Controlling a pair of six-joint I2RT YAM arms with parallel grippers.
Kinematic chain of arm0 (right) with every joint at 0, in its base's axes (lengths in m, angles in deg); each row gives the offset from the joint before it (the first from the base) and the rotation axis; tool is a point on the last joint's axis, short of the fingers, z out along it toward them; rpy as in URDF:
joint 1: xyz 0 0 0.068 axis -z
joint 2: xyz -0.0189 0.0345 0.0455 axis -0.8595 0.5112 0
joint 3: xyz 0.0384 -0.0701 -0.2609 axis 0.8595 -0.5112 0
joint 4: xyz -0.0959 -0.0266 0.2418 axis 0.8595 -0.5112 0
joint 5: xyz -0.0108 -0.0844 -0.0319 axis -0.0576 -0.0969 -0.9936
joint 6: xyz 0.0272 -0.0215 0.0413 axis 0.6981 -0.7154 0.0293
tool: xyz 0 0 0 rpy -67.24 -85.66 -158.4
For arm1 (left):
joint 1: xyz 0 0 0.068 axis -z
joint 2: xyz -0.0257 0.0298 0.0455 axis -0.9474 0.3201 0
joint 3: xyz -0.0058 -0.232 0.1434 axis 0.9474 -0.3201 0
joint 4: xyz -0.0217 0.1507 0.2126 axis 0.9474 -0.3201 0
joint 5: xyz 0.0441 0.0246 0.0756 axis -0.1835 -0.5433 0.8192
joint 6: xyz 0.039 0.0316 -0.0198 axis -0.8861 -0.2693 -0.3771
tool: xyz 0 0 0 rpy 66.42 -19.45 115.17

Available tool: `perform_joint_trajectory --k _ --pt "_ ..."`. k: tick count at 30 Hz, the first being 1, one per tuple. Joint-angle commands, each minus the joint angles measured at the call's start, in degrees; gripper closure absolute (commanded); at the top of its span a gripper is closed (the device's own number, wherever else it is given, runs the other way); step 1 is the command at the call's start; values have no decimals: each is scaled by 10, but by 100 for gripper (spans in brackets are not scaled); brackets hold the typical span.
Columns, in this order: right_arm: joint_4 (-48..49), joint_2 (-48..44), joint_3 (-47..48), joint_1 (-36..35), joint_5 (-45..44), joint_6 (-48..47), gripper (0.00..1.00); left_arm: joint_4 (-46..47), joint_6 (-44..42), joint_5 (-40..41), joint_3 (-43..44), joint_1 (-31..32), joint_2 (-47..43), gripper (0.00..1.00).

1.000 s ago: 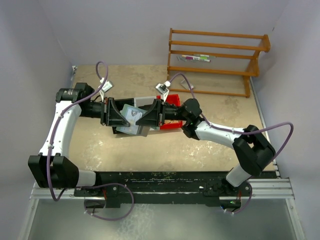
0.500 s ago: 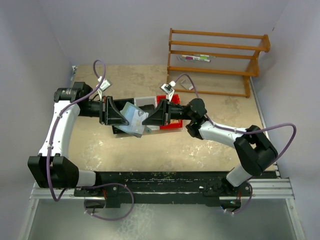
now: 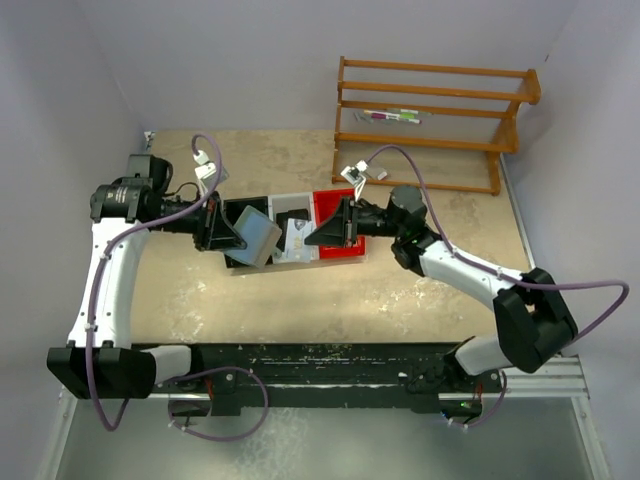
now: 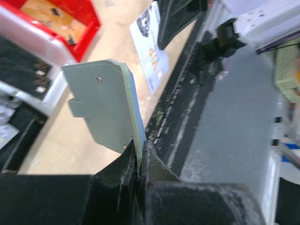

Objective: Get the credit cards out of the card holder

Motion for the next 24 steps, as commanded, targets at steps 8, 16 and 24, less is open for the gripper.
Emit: perform_joint_trajectory --k 8,16,24 --pt "-207 36 105 4 -107 -146 100 -66 -137 319 71 -2 31 97" --pt "-279 132 213 -46 -192 -197 100 -95 -211 465 -3 -5 29 100" --pt "-290 250 324 -82 -232 -204 100 -115 -264 305 -5 -4 15 100"
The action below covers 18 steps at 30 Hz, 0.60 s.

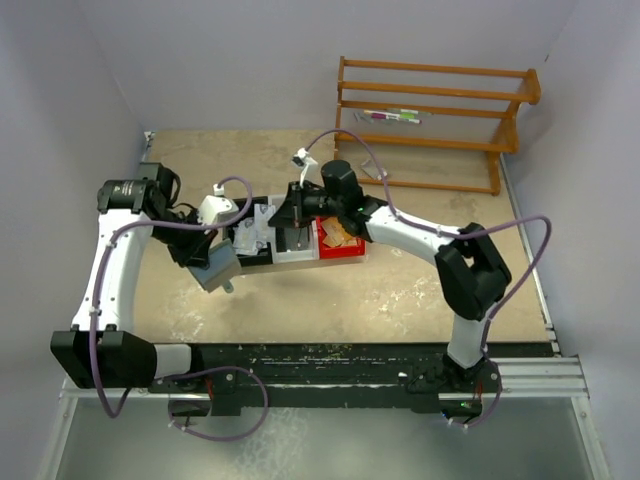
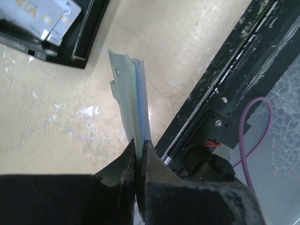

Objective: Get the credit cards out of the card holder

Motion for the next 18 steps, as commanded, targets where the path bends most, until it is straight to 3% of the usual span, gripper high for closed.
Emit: perform_joint_trajectory --k 1,11,18 --pt "-10 57 77 -17 -36 -19 100 -10 -51 -82 -16 4 -5 100" --pt "-30 172 176 -29 -73 -3 100 -4 -158 -65 -151 7 5 97" --pt "-38 190 187 -31 -74 -7 97 181 -74 97 -214 6 15 93"
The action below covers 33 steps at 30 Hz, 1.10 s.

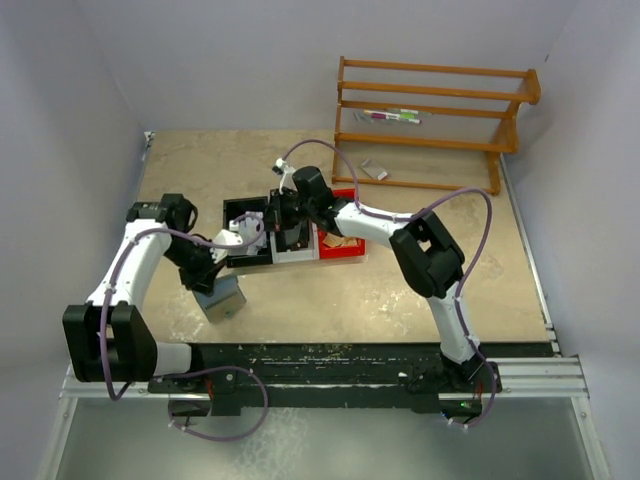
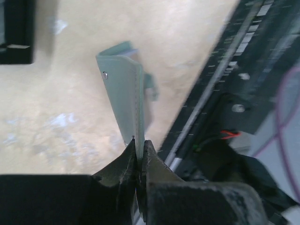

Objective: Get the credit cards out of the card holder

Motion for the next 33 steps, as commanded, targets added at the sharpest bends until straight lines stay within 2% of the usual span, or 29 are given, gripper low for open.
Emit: perform_joint_trajectory --k 1,3,5,6,8,11,15,16,18,19,21,25,26,29,31,33 --pt "2 -10 32 -2 -10 -7 94 154 37 130 -41 1 -2 90" --pt "-9 -7 37 -2 -12 -14 87 219 49 190 -62 1 -11 87" --pt "-16 -7 40 -2 -16 -19 83 247 53 205 -68 1 -23 82" --pt "-18 -10 40 -2 -19 -22 80 241 56 191 -62 1 -30 72" --pt "-24 -14 37 -2 -25 -27 77 227 57 153 -49 2 -45 63" --pt "-33 -25 30 -2 -35 -33 76 186 57 88 -23 3 -61 60" --pt "-49 -52 16 -2 -38 -44 75 66 12 -43 24 4 -57 53" --pt "-52 -65 8 -1 -46 -49 74 48 3 -76 31 4 -57 48" --pt "-56 -96 -12 -2 -68 -60 66 52 20 -94 44 4 -57 44" --pt "-56 -117 -27 -1 -82 -64 60 72 43 -89 49 4 -57 36" --pt "-54 -168 -65 -1 -116 -76 45 147 114 -45 49 3 -57 2" --pt "-58 -304 -166 3 -227 -96 5 331 246 87 30 -5 -52 1" --pt "-61 -342 -194 8 -255 -99 1 360 268 104 27 -11 -49 1" --pt "-81 -456 -278 53 -329 -89 1 453 352 175 13 -22 -43 1" --pt "-104 -529 -339 110 -362 -70 0 510 403 215 -2 -26 -38 1" --pt "-135 -596 -388 162 -430 -65 0 573 458 280 -22 -27 -32 1"
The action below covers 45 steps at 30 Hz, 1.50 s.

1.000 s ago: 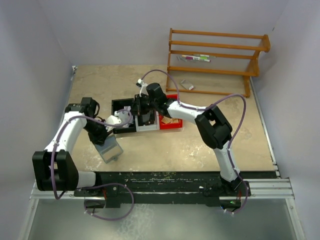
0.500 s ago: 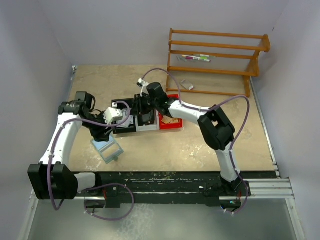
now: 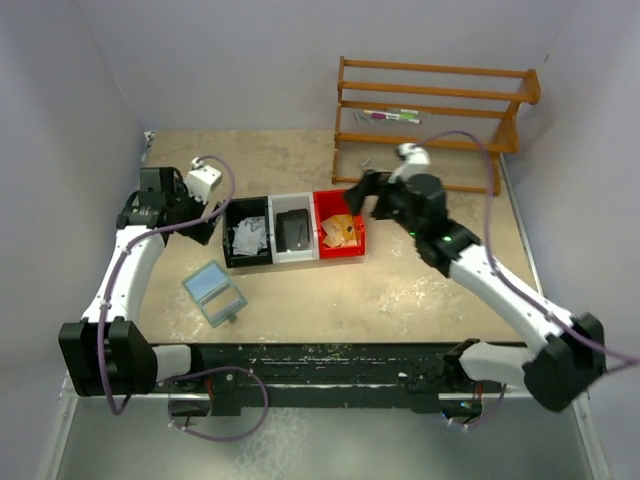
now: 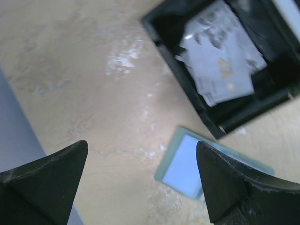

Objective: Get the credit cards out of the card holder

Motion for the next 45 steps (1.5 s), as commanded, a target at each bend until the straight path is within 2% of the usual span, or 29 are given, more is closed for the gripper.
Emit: perform_joint_trajectory --k 1,3,6,10,13,17,22,26,28,31,34,37,42,45 --pt "-70 -125 -105 101 -209 5 0 189 162 138 -38 -9 15 1" --pt "-70 -178 -149 106 -301 -27 0 220 182 146 -59 -9 21 1" --pt "-14 -235 -223 106 -381 -87 0 269 181 132 -105 -9 17 1" --pt "17 -289 -285 106 -435 -112 0 334 223 110 -178 -9 -43 1" --pt "-27 -302 -289 106 -462 -70 0 402 226 70 -276 -9 -120 1" --pt "-49 -324 -321 106 -526 -29 0 499 251 65 -402 -9 -245 1" --pt "26 -433 -407 106 -555 -58 0 505 275 29 -441 -9 -330 1" --pt "118 -539 -463 106 -487 -211 0 450 275 33 -433 -9 -327 1" --pt "78 -559 -458 106 -503 -187 0 457 270 53 -448 -9 -333 1" --pt "37 -569 -459 106 -520 -169 0 485 283 64 -491 -9 -366 1" --pt "68 -564 -476 106 -496 -213 0 527 281 47 -543 -9 -407 1" --pt "109 -522 -503 107 -510 -205 0 556 282 49 -592 -9 -450 1" --pt "215 -417 -523 108 -531 -202 0 549 283 52 -593 -9 -457 1" --pt "228 -378 -516 112 -514 -197 0 558 280 49 -589 -9 -439 1"
